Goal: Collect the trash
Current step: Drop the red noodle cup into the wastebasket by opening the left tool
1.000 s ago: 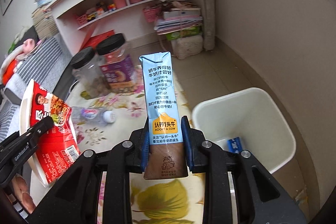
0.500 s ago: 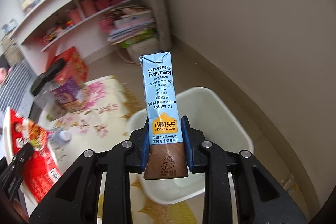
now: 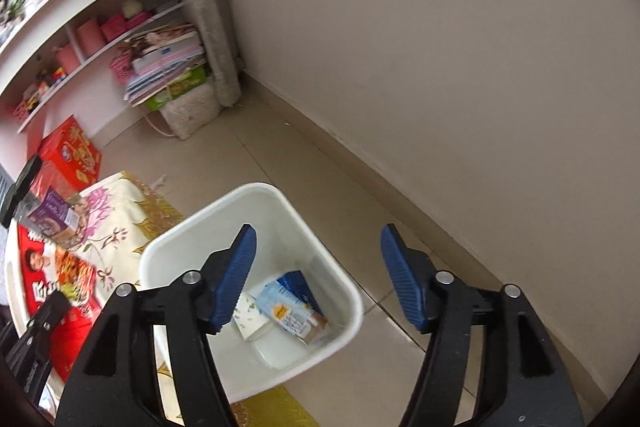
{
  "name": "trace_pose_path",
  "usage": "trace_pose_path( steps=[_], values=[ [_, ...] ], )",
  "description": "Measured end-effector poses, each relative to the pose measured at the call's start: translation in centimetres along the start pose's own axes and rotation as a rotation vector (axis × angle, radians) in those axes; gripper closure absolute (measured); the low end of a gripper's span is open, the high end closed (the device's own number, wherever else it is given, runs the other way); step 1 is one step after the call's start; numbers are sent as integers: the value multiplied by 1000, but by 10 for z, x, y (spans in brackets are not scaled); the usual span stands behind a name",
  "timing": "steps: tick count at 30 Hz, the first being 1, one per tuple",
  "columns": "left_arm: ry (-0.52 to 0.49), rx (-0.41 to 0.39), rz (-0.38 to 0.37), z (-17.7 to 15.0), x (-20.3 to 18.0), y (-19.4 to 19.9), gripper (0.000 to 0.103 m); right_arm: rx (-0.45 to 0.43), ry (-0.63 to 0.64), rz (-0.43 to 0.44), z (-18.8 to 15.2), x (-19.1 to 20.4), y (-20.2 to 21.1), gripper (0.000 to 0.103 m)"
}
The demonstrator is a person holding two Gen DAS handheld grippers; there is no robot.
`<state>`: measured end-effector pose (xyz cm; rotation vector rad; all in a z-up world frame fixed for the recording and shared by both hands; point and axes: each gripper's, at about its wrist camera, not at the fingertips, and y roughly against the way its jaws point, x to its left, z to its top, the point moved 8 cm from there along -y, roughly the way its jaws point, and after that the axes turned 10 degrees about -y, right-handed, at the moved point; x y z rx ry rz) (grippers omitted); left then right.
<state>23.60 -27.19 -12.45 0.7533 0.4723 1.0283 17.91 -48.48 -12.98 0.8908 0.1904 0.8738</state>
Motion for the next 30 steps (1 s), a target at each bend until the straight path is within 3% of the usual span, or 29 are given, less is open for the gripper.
trace_pose_path(
  steps=[5,6,8,11,17,22,26,30],
  values=[
    [1,17,-80,19,-36,-14,69,9,-40,-32,2,-23,2,34],
    [4,30,-100,21,-43,-17,58,9,-50,-40,3,-28,2,33],
    [18,37,-109,25,-46,-19,52,2,-61,-50,4,-33,6,31],
    [14,25,-98,26,-47,-14,52,-14,-67,-55,5,-35,11,27],
    [-34,-25,0,22,-28,8,52,-52,-18,-37,-2,-11,28,20],
    [-49,-62,110,17,3,31,48,-130,26,-37,-9,18,50,7],
    [-20,-95,191,9,35,52,43,-165,60,-12,-19,47,64,7],
    [25,-89,245,-9,75,63,41,-142,105,37,-40,82,67,7]
  ],
)
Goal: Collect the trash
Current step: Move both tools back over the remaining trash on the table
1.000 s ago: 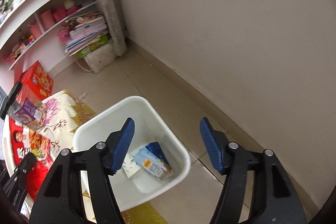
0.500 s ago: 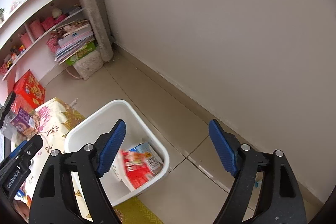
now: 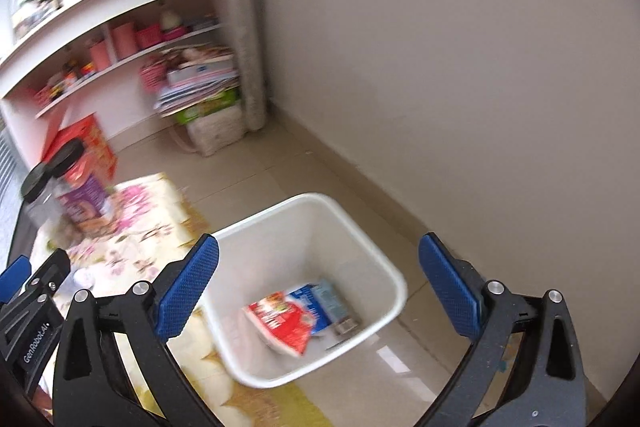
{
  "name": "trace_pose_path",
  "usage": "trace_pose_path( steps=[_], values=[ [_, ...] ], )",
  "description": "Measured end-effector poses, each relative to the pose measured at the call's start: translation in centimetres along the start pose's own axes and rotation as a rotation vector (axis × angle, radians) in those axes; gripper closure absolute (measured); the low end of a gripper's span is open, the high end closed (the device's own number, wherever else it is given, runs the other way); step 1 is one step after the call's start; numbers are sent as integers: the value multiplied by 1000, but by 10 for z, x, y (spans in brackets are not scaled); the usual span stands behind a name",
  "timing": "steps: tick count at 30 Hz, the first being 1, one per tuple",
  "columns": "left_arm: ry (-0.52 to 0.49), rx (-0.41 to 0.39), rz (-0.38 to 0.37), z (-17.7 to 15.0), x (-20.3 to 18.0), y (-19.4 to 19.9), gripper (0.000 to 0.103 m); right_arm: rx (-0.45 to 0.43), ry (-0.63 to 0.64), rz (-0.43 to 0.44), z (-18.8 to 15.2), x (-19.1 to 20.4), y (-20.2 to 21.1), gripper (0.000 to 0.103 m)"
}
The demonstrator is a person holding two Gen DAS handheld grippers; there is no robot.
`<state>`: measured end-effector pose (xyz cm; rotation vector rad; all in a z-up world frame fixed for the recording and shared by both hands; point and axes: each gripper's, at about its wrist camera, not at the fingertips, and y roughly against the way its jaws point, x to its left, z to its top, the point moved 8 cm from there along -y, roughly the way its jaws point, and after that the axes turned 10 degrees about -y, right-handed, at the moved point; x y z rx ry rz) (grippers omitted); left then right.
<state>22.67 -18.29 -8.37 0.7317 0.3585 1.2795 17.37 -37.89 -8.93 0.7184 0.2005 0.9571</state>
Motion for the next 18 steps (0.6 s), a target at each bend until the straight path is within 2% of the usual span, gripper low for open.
trace_pose_path(
  steps=[7,12,18],
  values=[
    [93,54,77,-26,68,0,41,28,67,80,-26,62,6,7],
    [107,70,126,-41,101,7,36,57,95,135,-42,101,13,7],
    [119,96,188,-60,141,12,36,77,162,186,-68,147,22,7]
  ],
)
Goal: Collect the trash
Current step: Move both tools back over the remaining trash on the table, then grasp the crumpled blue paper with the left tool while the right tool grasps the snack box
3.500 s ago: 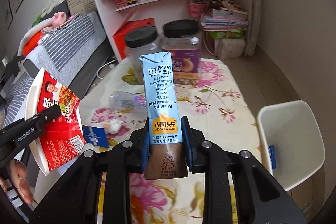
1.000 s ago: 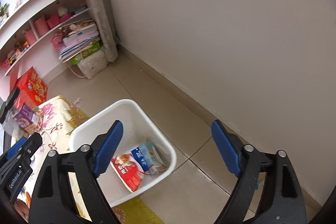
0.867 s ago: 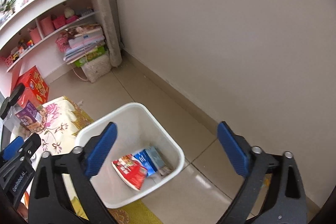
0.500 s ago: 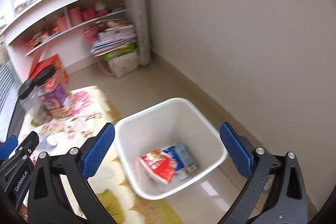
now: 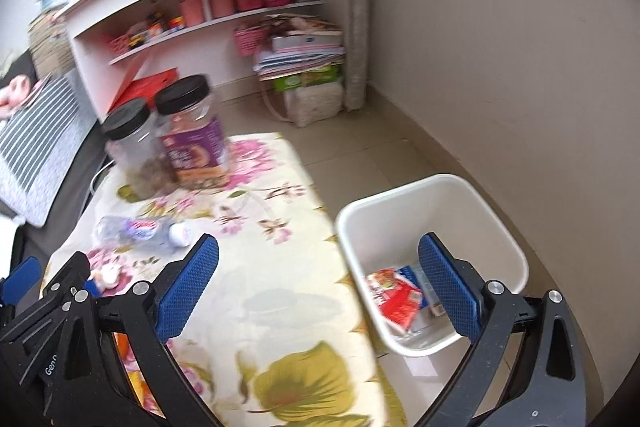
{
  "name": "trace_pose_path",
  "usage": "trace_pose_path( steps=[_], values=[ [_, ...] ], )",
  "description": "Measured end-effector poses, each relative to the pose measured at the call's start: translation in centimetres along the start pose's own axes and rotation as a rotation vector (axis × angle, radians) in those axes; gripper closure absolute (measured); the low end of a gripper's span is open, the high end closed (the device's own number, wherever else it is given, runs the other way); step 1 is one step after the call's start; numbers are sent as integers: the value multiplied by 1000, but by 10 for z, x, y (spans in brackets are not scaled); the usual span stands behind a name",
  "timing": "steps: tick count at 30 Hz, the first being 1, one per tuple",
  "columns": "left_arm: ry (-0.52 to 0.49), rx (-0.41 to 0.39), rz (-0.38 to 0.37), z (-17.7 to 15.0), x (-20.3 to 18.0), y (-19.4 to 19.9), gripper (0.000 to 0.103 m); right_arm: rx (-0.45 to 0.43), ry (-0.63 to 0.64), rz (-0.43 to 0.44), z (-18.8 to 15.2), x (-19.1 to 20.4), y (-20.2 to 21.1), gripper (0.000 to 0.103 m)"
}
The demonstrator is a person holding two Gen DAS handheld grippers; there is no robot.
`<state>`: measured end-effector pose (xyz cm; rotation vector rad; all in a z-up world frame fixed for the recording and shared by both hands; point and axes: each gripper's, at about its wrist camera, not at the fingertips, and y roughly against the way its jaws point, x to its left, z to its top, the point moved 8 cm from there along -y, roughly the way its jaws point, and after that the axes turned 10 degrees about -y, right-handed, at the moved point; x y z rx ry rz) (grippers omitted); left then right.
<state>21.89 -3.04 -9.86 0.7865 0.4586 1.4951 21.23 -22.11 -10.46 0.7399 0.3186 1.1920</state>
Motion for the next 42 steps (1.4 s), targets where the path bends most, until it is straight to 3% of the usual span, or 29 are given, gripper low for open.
trace_pose_path(
  steps=[17,29,33,36,38,42],
  values=[
    [77,131,120,-44,106,-18,32,62,145,98,-43,102,2,7],
    [134,299,154,-101,178,-42,30,129,255,143,-81,158,-1,7],
    [127,367,135,-122,192,-54,27,161,279,153,-93,171,-3,7],
    [142,437,61,-141,197,-66,27,187,286,159,-101,181,-9,7],
    [161,452,2,-146,195,-71,27,202,296,159,-106,186,-13,7],
    [146,453,-43,-147,186,-74,27,232,319,161,-117,197,-23,7]
  ],
)
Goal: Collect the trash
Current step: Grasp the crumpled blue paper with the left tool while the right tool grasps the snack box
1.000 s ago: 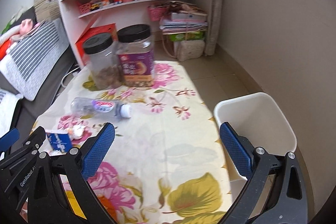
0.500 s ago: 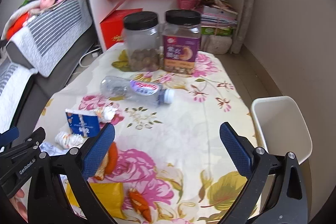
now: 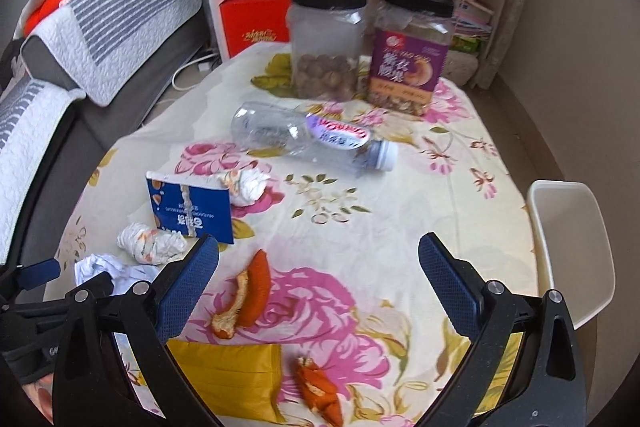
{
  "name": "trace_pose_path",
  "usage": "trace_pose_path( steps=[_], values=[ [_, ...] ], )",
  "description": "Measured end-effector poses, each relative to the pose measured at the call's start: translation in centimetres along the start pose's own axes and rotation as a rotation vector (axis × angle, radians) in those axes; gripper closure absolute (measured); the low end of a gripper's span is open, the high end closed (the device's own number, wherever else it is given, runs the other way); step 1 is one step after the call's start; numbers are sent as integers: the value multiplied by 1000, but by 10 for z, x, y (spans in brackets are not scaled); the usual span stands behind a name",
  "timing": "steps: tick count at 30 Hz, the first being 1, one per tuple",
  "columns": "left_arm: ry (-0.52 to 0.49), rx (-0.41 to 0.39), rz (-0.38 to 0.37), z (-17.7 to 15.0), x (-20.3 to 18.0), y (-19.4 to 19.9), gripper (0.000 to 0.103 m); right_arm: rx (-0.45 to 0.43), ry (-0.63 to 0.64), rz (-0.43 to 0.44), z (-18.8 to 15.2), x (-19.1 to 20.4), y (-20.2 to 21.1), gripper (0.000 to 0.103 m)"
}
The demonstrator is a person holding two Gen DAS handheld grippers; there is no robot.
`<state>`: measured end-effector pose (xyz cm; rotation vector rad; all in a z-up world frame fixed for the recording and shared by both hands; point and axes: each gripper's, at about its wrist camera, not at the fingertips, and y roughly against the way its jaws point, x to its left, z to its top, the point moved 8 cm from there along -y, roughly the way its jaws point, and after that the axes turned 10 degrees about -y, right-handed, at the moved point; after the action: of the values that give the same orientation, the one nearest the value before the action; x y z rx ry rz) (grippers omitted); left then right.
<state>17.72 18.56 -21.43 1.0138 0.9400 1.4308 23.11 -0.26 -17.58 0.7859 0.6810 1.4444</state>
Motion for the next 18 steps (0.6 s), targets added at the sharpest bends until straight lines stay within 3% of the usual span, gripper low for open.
trace_pose_path(
  steps=[10,16,17,18],
  values=[
    [-49,-24,-99,-2,-17,10,27,47,-37,-35,-1,-7,-28,7],
    [-85,-2,-78,-2,-27,-3,27,71,-86,-31,2,-16,-35,7],
    [-80,2,-75,-2,-27,-5,35,75,-90,-25,2,-16,-36,7],
    [-76,13,-74,-2,-26,-9,57,79,-93,-19,2,-16,-37,7]
  ],
)
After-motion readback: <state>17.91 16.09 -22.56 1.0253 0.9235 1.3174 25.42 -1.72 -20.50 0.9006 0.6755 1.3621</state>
